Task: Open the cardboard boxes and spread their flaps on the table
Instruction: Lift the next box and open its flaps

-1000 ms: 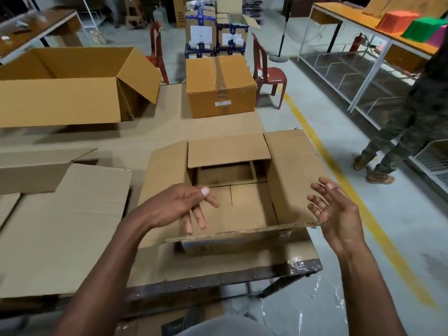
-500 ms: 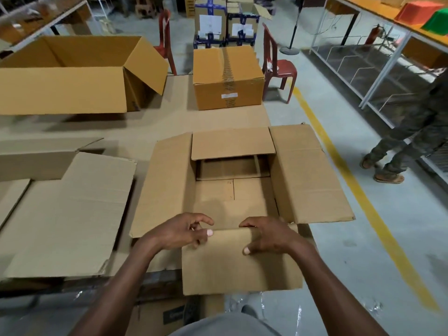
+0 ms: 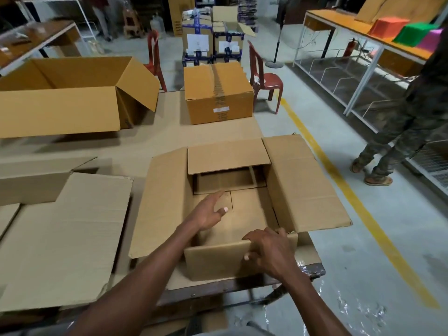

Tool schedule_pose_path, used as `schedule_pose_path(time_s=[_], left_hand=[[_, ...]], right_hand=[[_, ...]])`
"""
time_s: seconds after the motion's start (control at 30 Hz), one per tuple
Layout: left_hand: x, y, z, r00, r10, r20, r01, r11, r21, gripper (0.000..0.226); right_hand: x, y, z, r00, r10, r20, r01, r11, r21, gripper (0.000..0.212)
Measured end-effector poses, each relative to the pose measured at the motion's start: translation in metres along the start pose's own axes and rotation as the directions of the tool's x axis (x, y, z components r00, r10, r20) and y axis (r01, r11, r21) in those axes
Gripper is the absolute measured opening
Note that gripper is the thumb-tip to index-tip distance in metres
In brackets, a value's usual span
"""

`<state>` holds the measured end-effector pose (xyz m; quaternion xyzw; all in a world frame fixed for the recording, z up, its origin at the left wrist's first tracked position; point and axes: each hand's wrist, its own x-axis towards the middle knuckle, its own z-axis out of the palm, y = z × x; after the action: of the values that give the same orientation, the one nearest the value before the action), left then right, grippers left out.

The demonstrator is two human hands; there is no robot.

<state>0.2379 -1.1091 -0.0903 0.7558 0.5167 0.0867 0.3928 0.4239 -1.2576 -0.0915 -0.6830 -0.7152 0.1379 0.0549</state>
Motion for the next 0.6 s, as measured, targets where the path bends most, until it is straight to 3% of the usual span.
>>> schedule_pose_path(time_s=[0.1,0.2,0.3,0.4,0.6], left_hand=[[0.034,-0.015,-0.016,0.999,0.002,-0.042,0.0,0.999,0.049,0.084],[0.049,-0.019,-0.036,0.975,0.027,-0.222,-0.026,1.0,0.007,0.08],[0.052,-0.013,-0.052,0.908,0.123,-0.401,-0.121,0.992,0.031,0.073],[0.068,-0.008,-0.067,0.879,0.206,-0.43,-0.177,0.978,0.108,0.071],[0.131,0.003,-0.119,0.906,0.13,-0.402,-0.059,0.981,0.182,0.083]], right_hand=[[-0.001,0.0,-0.001,1.0,0.028,0.003,-0.028,1.0,0.01,0.039],[-0.004,0.002,-0.002,0.996,0.086,-0.006,-0.085,0.994,0.069,0.041],[-0.003,0.001,0.001,0.995,0.099,-0.002,-0.098,0.991,0.095,0.041],[0.0,0.001,0.008,0.993,0.116,0.036,-0.119,0.989,0.088,0.043],[0.002,-0.001,0.008,0.983,0.178,0.042,-0.181,0.976,0.121,0.041]])
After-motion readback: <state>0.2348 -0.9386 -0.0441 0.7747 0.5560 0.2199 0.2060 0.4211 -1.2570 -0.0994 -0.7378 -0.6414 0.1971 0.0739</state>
